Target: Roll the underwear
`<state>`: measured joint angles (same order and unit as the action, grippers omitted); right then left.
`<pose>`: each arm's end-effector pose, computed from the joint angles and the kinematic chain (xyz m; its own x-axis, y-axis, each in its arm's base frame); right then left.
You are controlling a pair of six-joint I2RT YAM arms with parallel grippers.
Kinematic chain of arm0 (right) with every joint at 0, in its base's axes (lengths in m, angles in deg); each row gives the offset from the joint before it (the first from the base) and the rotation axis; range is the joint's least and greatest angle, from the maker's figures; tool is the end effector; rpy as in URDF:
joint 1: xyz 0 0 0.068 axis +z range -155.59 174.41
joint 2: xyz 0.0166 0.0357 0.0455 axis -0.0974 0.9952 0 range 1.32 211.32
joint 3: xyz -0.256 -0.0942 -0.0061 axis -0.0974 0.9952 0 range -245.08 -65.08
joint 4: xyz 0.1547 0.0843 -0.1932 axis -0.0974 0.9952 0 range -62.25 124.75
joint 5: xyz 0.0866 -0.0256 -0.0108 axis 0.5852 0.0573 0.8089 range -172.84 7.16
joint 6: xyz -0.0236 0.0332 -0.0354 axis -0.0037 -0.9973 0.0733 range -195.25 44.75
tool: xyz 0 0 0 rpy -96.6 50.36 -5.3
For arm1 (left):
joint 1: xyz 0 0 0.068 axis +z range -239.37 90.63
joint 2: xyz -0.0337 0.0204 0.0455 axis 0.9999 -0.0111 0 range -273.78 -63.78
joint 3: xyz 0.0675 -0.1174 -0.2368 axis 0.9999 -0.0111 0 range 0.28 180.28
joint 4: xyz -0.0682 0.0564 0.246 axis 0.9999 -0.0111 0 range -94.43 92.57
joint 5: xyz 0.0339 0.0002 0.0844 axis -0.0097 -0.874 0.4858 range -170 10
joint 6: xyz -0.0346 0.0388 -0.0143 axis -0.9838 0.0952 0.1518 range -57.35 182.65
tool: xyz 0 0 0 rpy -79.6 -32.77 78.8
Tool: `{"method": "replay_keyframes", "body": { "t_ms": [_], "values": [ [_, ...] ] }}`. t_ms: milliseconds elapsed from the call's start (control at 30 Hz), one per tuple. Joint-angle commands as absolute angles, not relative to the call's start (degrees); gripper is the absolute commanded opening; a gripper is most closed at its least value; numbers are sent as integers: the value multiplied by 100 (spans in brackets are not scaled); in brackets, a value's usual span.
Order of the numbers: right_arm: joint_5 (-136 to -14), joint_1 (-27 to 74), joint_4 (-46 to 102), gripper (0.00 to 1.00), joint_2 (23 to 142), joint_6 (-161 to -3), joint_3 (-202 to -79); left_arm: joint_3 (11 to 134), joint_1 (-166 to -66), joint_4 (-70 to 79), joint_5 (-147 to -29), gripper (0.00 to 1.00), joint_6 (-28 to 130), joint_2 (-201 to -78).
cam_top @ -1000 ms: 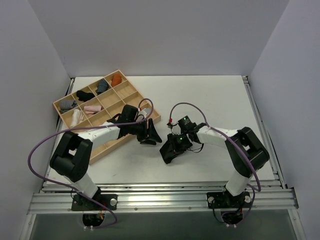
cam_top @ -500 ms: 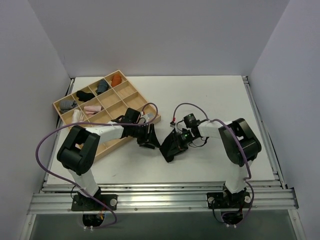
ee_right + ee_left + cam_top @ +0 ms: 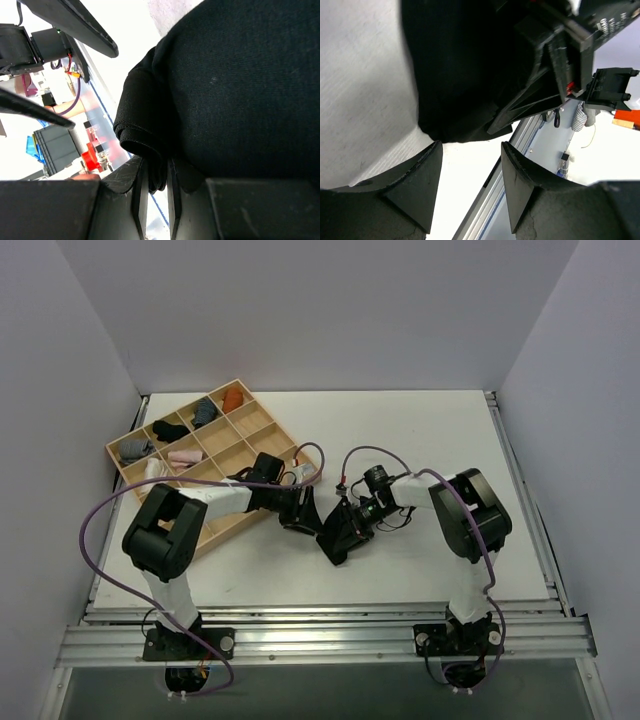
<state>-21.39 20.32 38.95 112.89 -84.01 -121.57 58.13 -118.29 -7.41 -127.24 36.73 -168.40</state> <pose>0.2949 0.1781 0.1091 -0.8941 -0.3534 -0.2751 -0.3951 0.3331 0.8561 0.2955 -0.1931 0.1494 -0.9558 0.1892 -0.2250 0.2925 0.5361 -0.7919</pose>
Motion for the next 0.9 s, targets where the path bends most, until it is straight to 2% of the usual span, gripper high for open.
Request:
{"method": "replay_keyframes", "body": {
  "t_ms": [0,600,667,700,767,867],
  "values": [
    [-2290,2042,4286,0,11426,-8158,-12291,6119,-11863,-499,-13054,59,3988,-16925],
    [-2307,2069,4374,0,11470,-8228,-12432,6400,-12215,-455,-13309,60,4147,-17409],
    [-2316,2086,4374,0,11470,-8237,-12441,6365,-12224,-394,-13256,58,4120,-17418],
    [-2316,2086,4374,0,11470,-8246,-12449,6365,-12224,-411,-13151,52,4120,-17426],
    [-2316,2104,4365,0,11470,-8264,-12467,6365,-12215,-481,-13063,47,4137,-17444],
    [-2281,2121,4365,0,11444,-8246,-12502,6348,-12206,-543,-12992,48,4164,-17505]
  ]
}}
